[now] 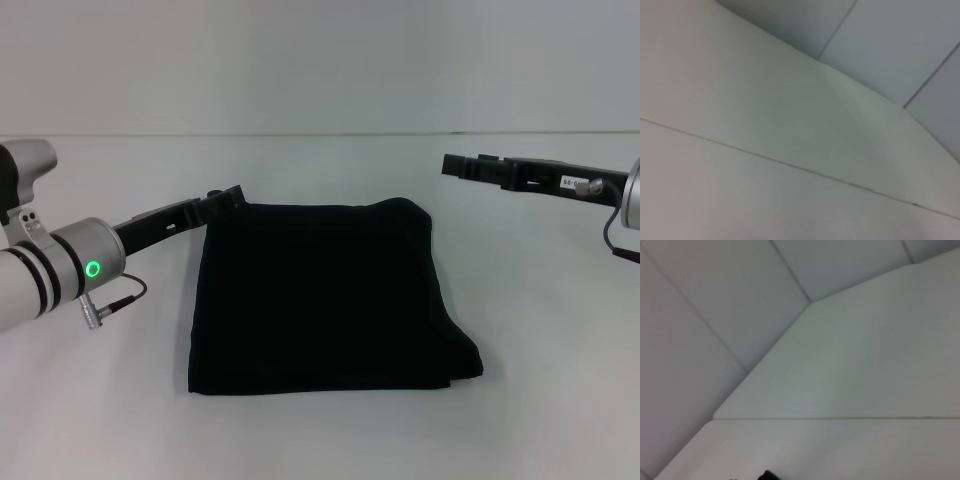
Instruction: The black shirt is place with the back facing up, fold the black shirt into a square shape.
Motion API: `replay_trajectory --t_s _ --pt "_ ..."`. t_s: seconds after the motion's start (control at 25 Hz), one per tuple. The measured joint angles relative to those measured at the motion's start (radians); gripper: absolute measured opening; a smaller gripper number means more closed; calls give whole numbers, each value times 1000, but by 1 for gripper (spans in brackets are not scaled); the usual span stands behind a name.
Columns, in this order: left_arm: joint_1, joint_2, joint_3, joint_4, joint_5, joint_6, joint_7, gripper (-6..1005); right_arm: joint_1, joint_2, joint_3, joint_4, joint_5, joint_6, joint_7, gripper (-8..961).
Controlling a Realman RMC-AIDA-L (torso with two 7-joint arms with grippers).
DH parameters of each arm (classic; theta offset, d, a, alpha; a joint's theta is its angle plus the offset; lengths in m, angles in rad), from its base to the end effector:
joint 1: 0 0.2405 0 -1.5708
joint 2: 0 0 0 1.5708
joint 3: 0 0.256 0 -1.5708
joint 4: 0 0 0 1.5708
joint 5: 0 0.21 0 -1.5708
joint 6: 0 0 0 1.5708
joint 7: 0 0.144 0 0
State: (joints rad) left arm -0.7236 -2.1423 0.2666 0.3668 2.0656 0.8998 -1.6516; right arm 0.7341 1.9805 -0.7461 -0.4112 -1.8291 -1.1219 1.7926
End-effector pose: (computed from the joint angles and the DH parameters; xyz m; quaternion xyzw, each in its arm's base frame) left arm -0.2882 0.4025 -0.0350 -0.7413 -0.5198 -0.2831 0.3163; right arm 0.2479 0.4196 0.0086 -0.8322 0.4344 0.2690 0.2151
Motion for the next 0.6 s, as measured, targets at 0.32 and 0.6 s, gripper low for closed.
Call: replay_trajectory --t_s 0.32,0.6 --pt "-21 0 0 -22 3 -77 -18 959 -12 1 6 -5 7 -103 -116 788" --pt "-35 -3 17 -32 4 -97 -14 959 -1 1 4 -15 5 -95 -115 900"
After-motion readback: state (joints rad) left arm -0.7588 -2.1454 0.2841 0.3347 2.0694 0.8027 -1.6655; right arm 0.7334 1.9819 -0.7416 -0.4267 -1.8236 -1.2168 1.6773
